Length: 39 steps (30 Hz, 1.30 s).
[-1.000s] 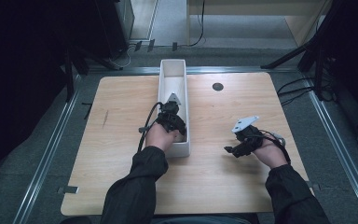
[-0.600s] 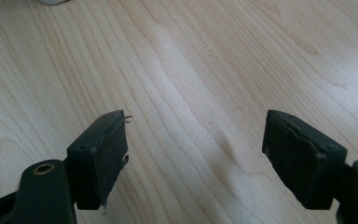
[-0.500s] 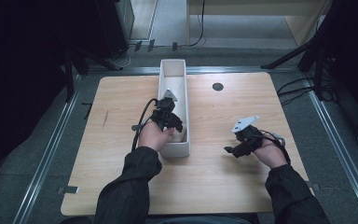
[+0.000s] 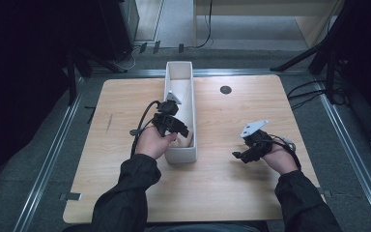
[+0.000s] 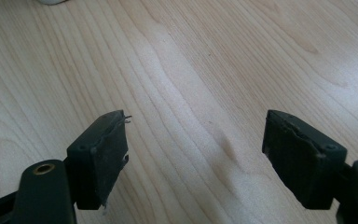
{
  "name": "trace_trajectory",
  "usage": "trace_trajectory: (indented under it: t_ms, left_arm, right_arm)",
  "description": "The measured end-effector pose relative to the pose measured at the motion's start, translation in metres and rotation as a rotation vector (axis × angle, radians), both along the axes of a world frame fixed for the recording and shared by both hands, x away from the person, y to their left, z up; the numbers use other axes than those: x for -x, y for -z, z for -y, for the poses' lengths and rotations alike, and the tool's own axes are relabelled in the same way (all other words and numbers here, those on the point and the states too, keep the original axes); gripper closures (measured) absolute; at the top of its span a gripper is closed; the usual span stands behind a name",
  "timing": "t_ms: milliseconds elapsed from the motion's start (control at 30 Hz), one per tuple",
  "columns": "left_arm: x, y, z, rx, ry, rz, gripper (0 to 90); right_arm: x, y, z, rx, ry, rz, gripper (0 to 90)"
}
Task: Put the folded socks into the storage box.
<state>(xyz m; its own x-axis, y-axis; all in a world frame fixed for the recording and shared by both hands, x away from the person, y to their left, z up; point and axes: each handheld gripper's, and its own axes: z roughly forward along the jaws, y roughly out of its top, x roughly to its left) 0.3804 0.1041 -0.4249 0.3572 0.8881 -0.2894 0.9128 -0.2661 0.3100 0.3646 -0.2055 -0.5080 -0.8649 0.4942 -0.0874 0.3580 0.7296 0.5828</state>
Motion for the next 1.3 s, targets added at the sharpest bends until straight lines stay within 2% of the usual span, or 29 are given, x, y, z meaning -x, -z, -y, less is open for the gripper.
trace_trajectory:
  t_ms: [400, 700, 1033, 1300]
  left_arm:
    - [0.009, -0.017, -0.022, 0.051, 0.028, 0.016, 43.9]
    - [0.015, -0.021, -0.033, 0.057, 0.048, 0.026, 41.3]
    - [0.021, -0.025, -0.059, 0.089, 0.049, 0.027, 40.3]
    - [0.032, -0.026, -0.085, 0.099, 0.016, 0.044, 39.8]
  right_arm:
    - [0.001, 0.000, 0.000, 0.004, 0.003, -0.005, 22.3]
    - [0.001, 0.001, 0.000, 0.004, 0.001, -0.007, 22.3]
    - [0.000, 0.002, 0.001, 0.008, -0.002, -0.007, 22.3]
    - [0.001, 0.001, 0.000, 0.007, 0.006, -0.005, 22.3]
